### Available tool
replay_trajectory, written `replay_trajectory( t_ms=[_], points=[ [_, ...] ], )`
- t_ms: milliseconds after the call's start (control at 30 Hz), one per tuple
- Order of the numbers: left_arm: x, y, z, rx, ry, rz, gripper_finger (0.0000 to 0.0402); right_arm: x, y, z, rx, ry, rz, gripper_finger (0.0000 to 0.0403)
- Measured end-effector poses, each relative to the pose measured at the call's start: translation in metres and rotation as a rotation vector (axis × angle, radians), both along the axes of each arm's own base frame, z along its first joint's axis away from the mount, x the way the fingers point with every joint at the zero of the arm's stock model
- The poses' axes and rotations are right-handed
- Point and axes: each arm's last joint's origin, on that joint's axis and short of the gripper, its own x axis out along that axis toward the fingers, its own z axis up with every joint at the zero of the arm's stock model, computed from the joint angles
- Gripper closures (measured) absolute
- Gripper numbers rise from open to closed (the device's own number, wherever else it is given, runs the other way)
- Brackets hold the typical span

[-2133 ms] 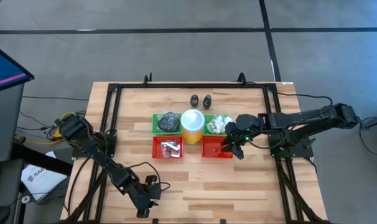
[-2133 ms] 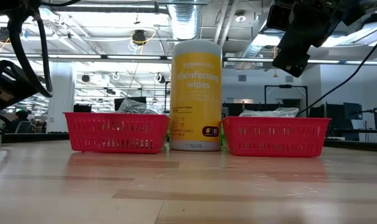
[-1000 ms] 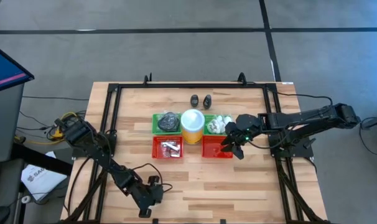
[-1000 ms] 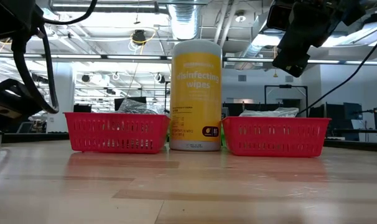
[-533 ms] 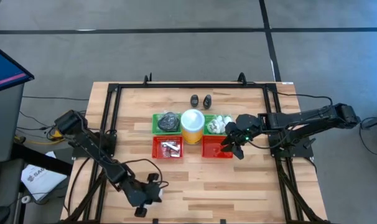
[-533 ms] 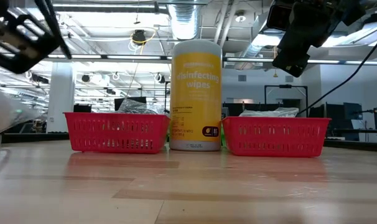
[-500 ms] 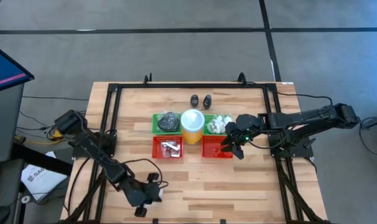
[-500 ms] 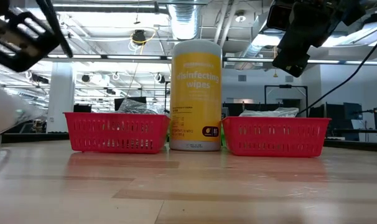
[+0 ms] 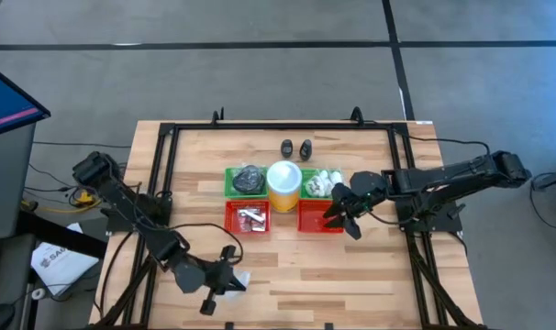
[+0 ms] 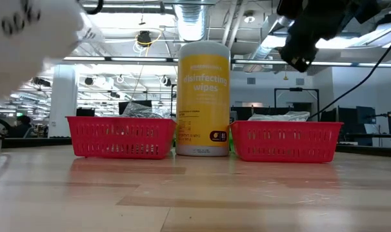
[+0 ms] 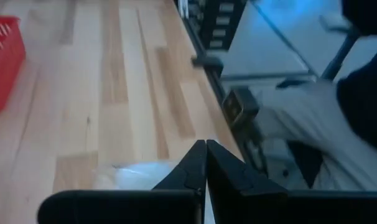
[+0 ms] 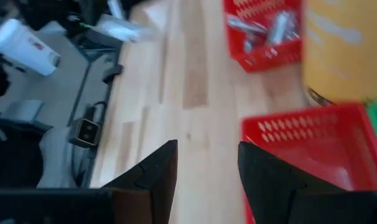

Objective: Pick & Place Travel size toiletries
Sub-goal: Put the vanity pack into the right green basket

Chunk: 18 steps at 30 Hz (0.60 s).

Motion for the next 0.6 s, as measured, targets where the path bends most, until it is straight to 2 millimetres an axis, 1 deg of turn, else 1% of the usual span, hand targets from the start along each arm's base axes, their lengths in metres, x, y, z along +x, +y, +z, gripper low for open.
replay_trajectory(
  t_ms=[100,233,367,600],
  points=[
    [0.005,0.008,0.009,-0.032,-0.031,0.026,0.0401,0.002,0.007,0.004,-0.002,-0.058,0.035,0.0244],
    [0.015,0.019,0.015,-0.086,-0.056,0.036,0.0401,0.003,0.015,0.009,-0.023,-0.121,0.088,0.0244],
    [0.028,0.031,0.019,-0.141,-0.080,0.035,0.0401,0.004,0.022,0.013,-0.023,-0.174,0.120,0.0244],
    [0.042,0.050,0.025,-0.165,-0.127,0.042,0.0401,0.009,0.032,0.017,-0.030,-0.266,0.169,0.0244]
  ],
)
